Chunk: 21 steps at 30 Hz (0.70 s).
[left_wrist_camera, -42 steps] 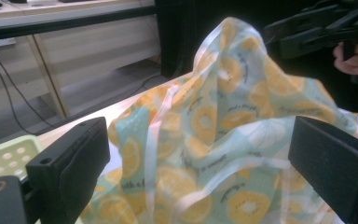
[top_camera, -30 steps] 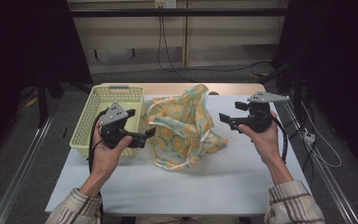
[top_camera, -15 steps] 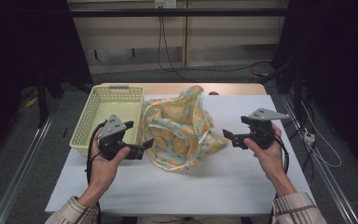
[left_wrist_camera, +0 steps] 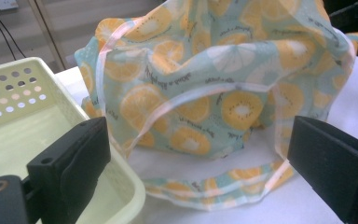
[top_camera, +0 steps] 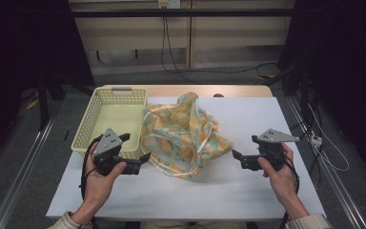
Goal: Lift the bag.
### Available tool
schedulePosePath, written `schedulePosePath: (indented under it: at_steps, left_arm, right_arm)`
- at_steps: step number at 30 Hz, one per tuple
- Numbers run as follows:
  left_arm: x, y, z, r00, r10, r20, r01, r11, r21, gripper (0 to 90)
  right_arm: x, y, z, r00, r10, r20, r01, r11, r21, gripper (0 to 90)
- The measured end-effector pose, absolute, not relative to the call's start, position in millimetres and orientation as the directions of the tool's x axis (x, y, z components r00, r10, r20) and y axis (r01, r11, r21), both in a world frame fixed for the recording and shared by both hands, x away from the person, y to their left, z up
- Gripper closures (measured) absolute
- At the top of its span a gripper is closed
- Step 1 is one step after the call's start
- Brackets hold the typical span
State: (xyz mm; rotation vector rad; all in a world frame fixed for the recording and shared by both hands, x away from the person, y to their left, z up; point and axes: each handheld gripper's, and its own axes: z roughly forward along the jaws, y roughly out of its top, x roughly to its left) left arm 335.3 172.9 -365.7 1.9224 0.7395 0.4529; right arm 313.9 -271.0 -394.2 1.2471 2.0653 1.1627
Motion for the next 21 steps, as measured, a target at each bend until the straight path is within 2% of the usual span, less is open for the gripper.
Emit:
schedulePosePath:
  at_steps: [21]
  left_arm:
    - [304.7, 203.1, -401.4, 0.695, 0.719, -0.001, 0.361, -0.348, 0.865, 5.5]
  right_arm:
    - [275.3, -283.5, -419.6, -0.427, 0.903, 0.046, 0.504, 0.195, 0.842, 9.0]
